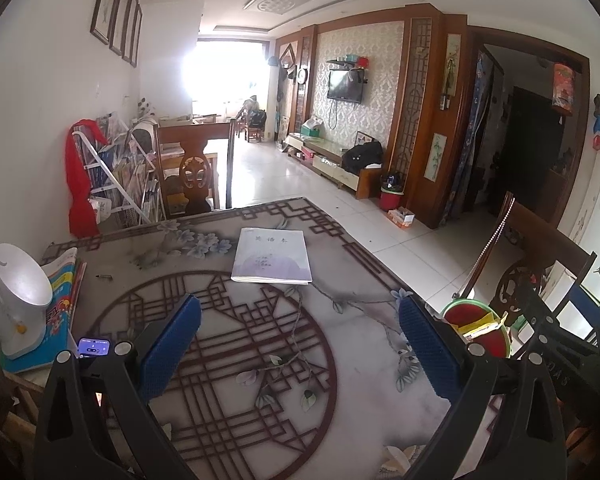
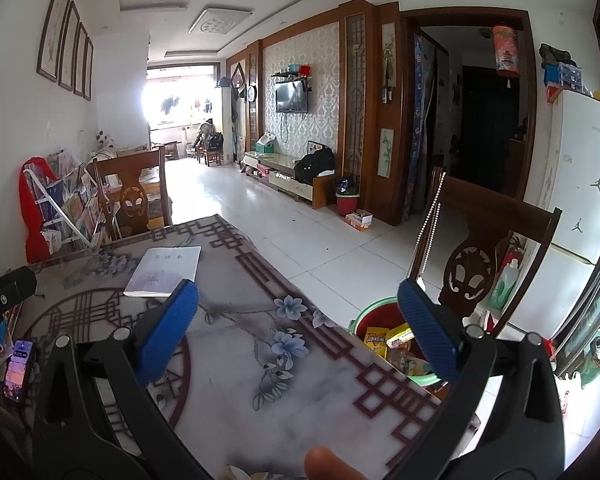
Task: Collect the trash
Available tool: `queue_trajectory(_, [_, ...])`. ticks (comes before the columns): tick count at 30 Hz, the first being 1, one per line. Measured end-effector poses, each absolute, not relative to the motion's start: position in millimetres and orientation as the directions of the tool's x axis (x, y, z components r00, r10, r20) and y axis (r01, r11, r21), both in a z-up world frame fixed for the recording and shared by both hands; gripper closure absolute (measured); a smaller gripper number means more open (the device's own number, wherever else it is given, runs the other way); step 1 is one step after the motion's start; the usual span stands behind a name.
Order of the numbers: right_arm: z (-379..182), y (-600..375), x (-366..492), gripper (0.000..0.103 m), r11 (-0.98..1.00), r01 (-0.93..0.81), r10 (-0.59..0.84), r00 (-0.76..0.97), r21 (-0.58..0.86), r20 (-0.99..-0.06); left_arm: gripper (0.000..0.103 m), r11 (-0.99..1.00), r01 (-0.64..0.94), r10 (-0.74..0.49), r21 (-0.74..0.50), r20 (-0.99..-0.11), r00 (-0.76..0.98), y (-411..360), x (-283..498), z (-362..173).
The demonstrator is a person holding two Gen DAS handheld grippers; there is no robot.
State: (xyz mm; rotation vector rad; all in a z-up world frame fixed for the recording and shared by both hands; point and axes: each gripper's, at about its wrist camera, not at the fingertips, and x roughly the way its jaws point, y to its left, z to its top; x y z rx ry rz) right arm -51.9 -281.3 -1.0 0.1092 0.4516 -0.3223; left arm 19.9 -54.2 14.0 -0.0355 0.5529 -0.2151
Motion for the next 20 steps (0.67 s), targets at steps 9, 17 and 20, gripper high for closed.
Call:
queue_trajectory(9, [-6.6,-279.8,-41.1,0.005,0.954,0.300,-0.254,0.839,0.020,-0.482,0.008,0.977,0.191,-0.215,-0.100,-0.523,0.825,-53.3,20.2,11.7])
queue_trajectory(17, [-43.0,-274.4,-17.1,0.005,0.984,0.176,-0.139,0.802,0.008,-0.581,0.008,0.987,0.133,-0.162,-0.092,-0.564,0.810,-53.5,31.5,-4.7])
queue_trajectory(20, [-81.2,-268.7,2.4,0.005,0.992,0.117,-0.119,0.768,-0.044,-0.630,0.008,0.986,0.116,-0.163,-0.119,-0.581,0.797,-47.9,36.6,-13.8])
